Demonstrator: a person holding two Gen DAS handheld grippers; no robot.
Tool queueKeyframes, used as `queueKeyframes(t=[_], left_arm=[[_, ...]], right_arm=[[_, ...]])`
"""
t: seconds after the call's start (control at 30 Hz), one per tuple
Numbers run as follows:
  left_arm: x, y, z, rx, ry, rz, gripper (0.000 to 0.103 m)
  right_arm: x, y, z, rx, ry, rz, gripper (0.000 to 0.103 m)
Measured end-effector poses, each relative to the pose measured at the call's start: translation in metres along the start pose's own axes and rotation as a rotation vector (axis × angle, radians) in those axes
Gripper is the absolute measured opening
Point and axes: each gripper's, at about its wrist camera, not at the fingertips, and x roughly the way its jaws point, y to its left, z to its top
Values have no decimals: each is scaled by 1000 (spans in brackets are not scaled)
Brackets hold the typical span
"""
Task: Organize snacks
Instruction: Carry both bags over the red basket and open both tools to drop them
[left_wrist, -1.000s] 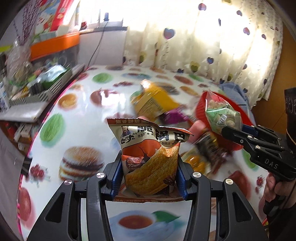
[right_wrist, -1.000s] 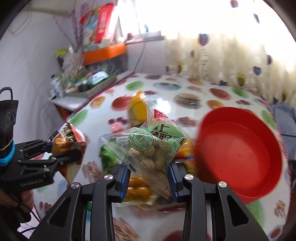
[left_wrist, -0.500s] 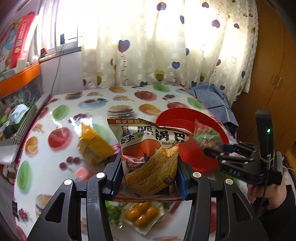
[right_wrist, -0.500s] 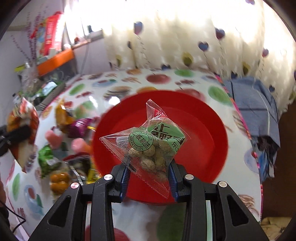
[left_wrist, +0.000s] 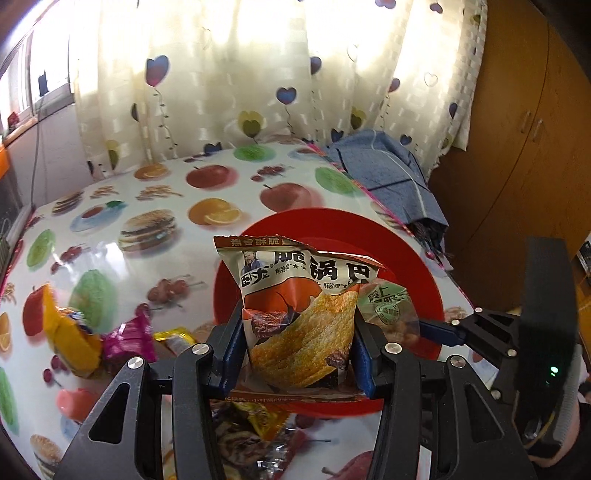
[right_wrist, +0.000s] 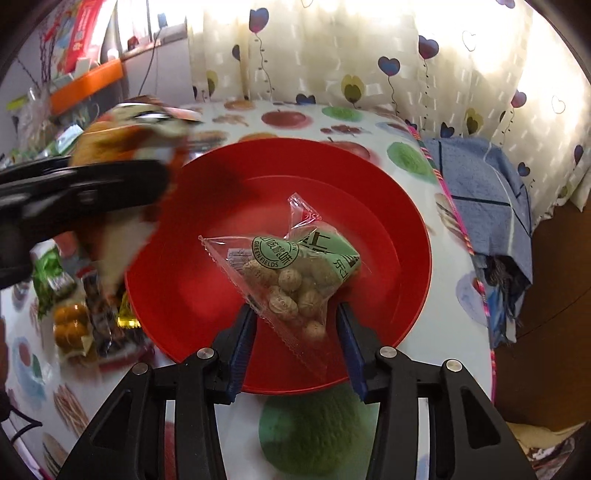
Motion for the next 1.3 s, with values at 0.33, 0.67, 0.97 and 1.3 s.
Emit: queueKeyframes(t=[0.33, 0.67, 0.97, 1.3], left_arm=[[4, -51, -46, 80, 101, -104, 51], [-12, -87, -61, 135, 70, -176, 64], [-46, -67, -56, 45, -9, -178, 70], [-79, -25, -84, -43, -23, -30, 70]], right_arm=[[-44, -6, -69, 27, 78, -12, 48], [-92, -12, -110, 95, -5, -44, 64], [-117, -23, -102, 157, -84, -59, 65], [-130, 2, -85, 121, -157, 1, 65]])
